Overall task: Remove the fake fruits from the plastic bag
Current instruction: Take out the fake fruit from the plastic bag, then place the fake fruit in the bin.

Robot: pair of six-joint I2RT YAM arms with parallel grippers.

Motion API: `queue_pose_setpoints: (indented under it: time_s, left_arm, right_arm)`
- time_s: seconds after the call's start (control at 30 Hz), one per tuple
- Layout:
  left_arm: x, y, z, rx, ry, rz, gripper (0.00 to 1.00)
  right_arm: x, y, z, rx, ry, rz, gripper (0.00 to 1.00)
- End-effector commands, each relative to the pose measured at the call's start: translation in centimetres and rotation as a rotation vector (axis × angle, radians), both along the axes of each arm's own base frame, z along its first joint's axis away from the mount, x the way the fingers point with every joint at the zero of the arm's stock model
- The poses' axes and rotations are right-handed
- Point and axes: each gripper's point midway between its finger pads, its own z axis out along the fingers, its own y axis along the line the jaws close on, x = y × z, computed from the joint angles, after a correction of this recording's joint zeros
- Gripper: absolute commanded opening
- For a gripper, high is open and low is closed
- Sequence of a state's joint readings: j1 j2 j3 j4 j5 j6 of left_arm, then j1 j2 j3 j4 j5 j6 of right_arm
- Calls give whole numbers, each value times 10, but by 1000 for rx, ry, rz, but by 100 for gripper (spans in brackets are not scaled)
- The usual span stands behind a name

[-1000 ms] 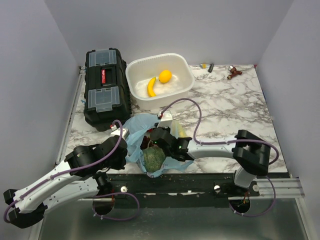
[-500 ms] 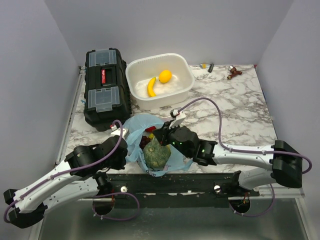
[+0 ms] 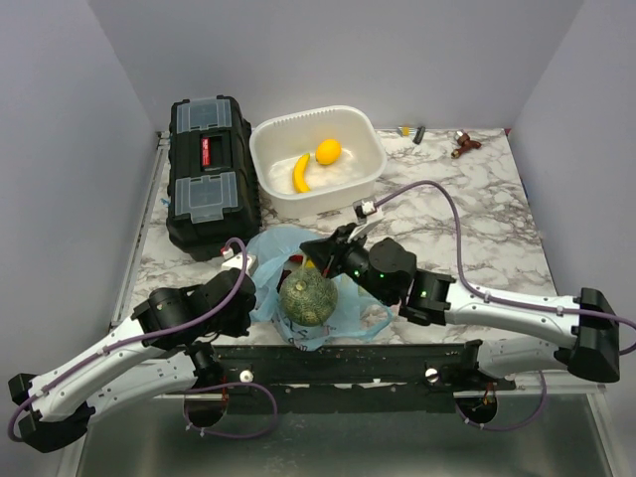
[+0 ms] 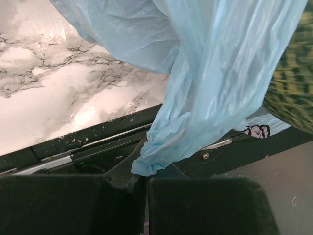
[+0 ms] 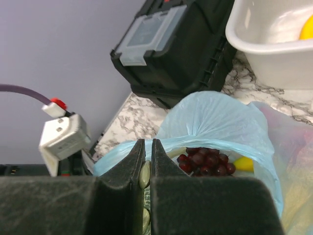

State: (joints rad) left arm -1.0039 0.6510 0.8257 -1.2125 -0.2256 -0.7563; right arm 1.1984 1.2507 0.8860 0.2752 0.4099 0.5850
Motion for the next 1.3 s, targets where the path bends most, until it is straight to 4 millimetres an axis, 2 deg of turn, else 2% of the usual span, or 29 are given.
queue_pose_setpoints:
  time_s: [0.0,0.17,0.33,0.5,0.67,0.83,1.0,1.13,1.27]
  left_arm:
    - [3,1,-1,12,-13,3,0]
    - [3,2,-1,10,-20,10,0]
    - [3,2,-1,10,-19,10,0]
    - [3,2,-2,15,-17,8,0]
    - [3,2,-4,34,-5,8,0]
    - [3,1,-4,31,-4,3,0]
    - [3,2,0,4,-24,8,0]
    - [3,3,3,-11,-36,15,0]
    - [3,3,4,-19,-41,15,0]
  right_arm:
    - [5,-28,56,137,-28,-95,1]
    - [20,-51,91,140,-121,-213,1]
    - [52,-72,115,49,-207,-402,1]
    - [113,-100,116,-84,-240,-650,1]
    - [185,-114,119,-133,-270,-710,0]
    - [257,-137,106,-253,-279,-853,1]
    - [320,-148,80,-296,-271,-862,1]
    - [357,-148,56,-333,-285,-857,1]
    - [382,-144,35,-419,-312,-873,3]
